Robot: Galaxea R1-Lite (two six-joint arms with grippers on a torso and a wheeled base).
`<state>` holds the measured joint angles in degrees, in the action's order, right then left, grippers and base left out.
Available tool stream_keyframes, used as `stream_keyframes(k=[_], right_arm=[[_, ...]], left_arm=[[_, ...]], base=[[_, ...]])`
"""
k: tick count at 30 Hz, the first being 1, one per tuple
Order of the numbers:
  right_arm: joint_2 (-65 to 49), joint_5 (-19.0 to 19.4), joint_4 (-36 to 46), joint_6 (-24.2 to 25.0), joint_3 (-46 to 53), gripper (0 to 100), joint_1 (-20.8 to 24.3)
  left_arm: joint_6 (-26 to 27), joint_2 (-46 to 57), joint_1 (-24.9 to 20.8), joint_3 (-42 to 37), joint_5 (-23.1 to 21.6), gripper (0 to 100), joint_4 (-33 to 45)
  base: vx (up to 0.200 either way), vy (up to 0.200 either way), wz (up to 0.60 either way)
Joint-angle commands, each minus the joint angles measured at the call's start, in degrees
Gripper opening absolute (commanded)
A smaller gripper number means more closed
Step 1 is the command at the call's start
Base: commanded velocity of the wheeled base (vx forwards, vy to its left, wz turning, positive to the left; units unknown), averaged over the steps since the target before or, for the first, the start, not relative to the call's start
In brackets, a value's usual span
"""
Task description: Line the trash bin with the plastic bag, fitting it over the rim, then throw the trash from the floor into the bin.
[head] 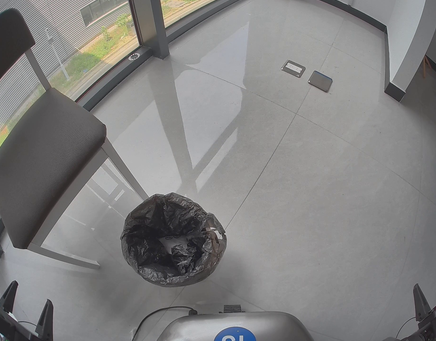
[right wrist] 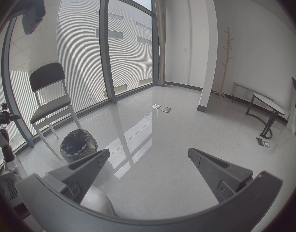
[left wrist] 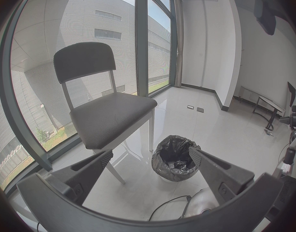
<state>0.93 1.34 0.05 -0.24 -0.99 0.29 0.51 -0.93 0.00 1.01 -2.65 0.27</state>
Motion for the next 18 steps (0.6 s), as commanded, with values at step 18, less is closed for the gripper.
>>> stream_keyframes(k=[18], right_arm=[[-0.57,-0.37,-0.14,0.51,0.99,100,-0.12]], left_arm=[[0.02,0.84,0.00,-0.92,0.01,100,0.00]], base=[[0.000,0.000,0.00]])
